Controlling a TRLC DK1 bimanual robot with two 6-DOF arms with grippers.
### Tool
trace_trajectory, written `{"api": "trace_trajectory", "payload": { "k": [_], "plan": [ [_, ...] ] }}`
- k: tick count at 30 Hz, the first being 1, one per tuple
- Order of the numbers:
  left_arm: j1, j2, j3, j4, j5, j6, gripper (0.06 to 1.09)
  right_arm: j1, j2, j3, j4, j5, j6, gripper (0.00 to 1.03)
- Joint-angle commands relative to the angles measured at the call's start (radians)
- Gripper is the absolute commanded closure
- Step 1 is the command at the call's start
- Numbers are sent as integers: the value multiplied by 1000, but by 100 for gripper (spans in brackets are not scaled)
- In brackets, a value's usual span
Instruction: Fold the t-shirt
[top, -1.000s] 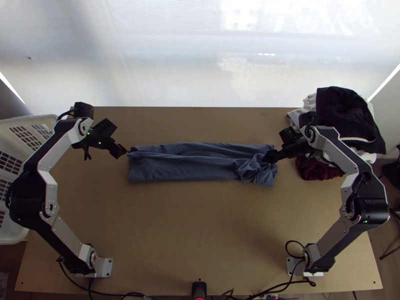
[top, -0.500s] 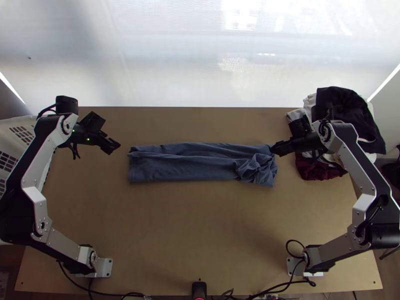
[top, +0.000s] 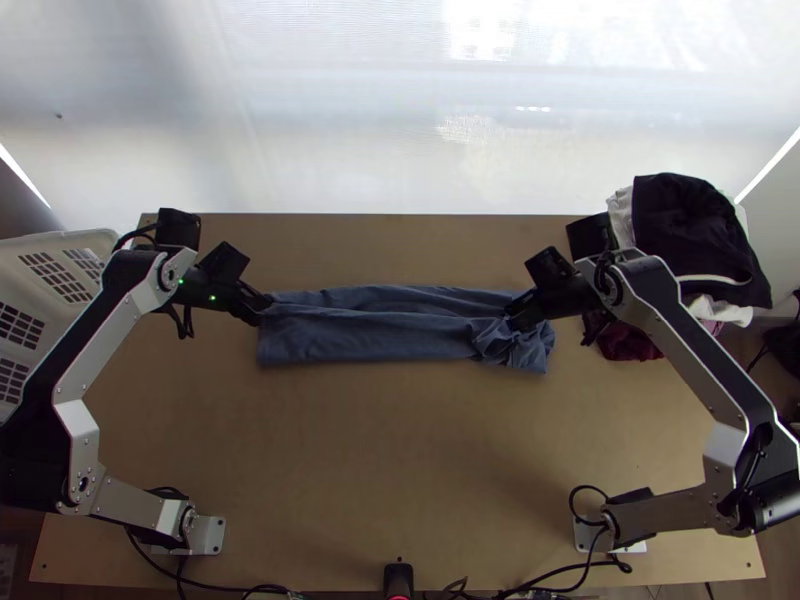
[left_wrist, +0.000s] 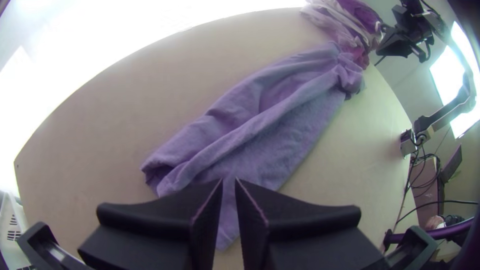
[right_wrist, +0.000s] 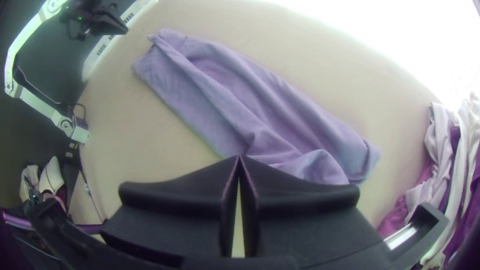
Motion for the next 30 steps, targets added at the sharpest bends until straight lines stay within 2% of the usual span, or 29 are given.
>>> {"api": "trace_trajectory", "payload": {
  "k": [1, 11, 12, 14, 15, 16, 18, 19, 22, 24, 26, 30],
  "plan": [
    [-22, -6, -83, 16, 25, -27, 91, 115, -17, -23, 67, 19, 28, 100],
    [-11, -18, -122, 25, 31, -73, 91, 124, 19, -208, 400, 163, 51, 100],
    [-32, -41, -143, 36, 25, -67, 86, 124, 23, -222, 420, 169, 51, 100],
    [-98, -116, -204, 91, -53, -56, 50, 121, 36, -242, 440, 171, 53, 100],
    [-124, -152, -238, 137, -93, -57, 39, 118, 40, -250, 449, 171, 56, 100],
    [-157, -182, -272, 172, -127, -54, 36, 114, 48, -259, 462, 171, 58, 100],
    [-229, -241, -339, 240, -213, -47, 18, 112, 62, -268, 483, 171, 58, 100],
    [-261, -267, -372, 275, -251, -47, 13, 109, 66, -273, 491, 171, 58, 100],
    [-313, -311, -453, 376, -308, -51, 11, 86, 88, -286, 528, 171, 56, 100],
    [-380, -350, -545, 510, -445, -10, 11, 62, 109, -293, 544, 169, 56, 100],
    [-423, -385, -606, 614, -511, 9, 11, 31, 120, -296, 558, 168, 56, 100],
    [-476, -383, -651, 676, -587, 58, 11, -3, 125, -299, 563, 154, 56, 100]
  ]
}}
